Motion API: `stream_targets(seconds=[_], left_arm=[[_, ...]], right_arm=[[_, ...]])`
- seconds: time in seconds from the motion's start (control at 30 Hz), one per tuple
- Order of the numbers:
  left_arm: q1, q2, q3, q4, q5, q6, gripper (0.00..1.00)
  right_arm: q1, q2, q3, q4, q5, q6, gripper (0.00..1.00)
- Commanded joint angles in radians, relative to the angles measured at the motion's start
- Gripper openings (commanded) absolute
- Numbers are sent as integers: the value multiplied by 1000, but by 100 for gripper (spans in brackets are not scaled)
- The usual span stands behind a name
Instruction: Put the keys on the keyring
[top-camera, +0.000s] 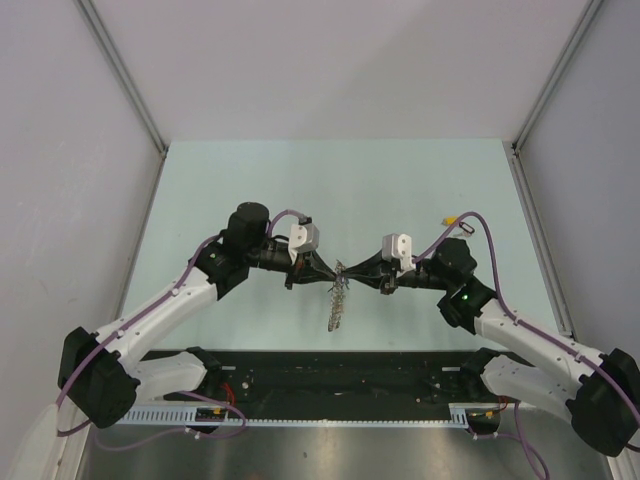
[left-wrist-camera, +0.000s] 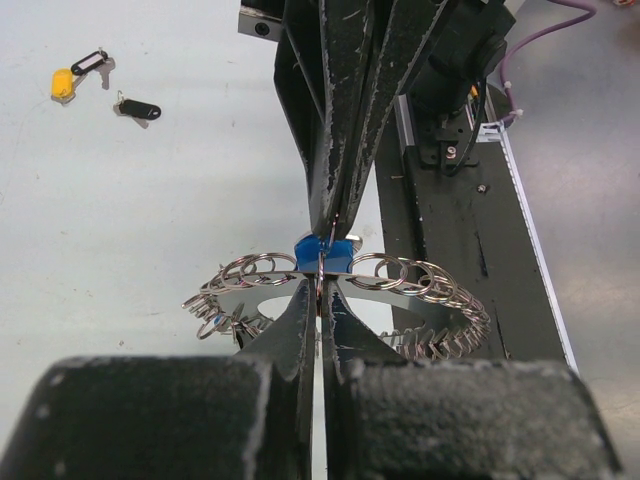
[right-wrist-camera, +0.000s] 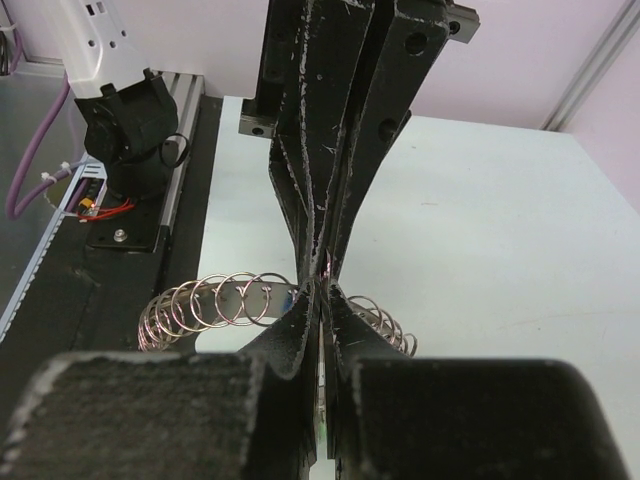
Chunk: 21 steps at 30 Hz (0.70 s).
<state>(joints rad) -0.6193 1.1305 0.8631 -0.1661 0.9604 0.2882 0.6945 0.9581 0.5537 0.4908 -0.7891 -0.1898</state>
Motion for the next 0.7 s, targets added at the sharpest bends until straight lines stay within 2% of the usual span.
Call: stream_targets(seconds=[0.0, 0.67], left_arm=[[4, -6, 25, 48, 63, -3, 0], [4, -1, 28, 43, 57, -1, 1]], right_arm=[[8, 8, 14, 34, 24, -16, 0], [13, -28, 14, 15, 45, -22, 0]])
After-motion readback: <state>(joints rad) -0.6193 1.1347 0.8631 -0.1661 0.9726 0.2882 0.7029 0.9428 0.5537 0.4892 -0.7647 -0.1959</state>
